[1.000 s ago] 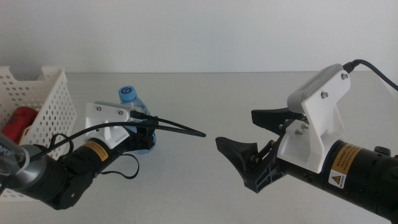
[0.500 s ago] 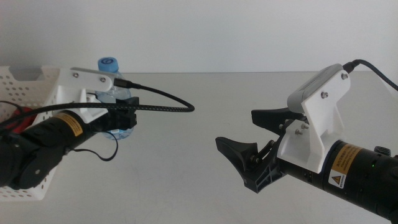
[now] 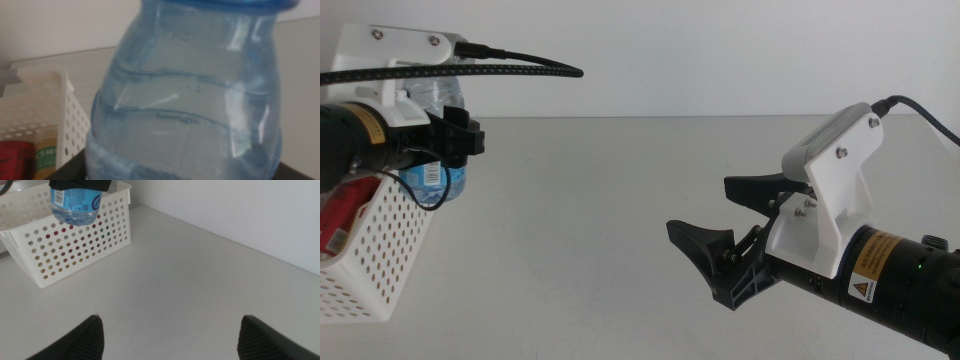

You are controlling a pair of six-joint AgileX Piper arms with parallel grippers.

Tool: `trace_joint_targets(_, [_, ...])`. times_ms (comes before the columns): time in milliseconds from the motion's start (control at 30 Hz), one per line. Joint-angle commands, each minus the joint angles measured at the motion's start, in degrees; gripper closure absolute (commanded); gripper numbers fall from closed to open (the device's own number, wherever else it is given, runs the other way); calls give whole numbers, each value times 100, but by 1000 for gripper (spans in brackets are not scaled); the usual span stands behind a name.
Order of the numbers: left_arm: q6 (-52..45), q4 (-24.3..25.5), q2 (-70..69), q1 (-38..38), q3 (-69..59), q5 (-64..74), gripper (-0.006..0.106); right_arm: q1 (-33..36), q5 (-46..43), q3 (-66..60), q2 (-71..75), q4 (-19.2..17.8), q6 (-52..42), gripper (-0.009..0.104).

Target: Use arms to grab the bottles and put them into the dustbin to the left of the table.

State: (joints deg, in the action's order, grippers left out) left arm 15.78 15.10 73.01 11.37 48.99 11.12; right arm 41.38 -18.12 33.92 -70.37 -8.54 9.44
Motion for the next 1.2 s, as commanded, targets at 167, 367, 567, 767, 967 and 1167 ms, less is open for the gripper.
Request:
trace_joint_targets(167, [59,646,-223,-11,832,1091,102,-23,-398,138,158,-13,-73,24])
trace_joint_targets(367, [60,662,-182,-355,1331,1853,102,-23,-398,138,158,-13,-73,24])
trace_joint_targets(567, [-565,-27,-162,-1155,1424,2046,102,-23,-391,138,158,-19,-73,24])
trace_joint_targets(767, [-2976,-2332,57,-2316,1623,2477,102,-23,-385,138,158,-19,-73,24])
trace_joint_targets(967, [-3401,-2731,353,-2880,1897,2619,102,-23,-385,133,158,-19,-73,24])
trace_joint_targets(1167, [-3401,-2487,868,-2921,2035,2705,102,-23,-385,133,158,-19,-73,24])
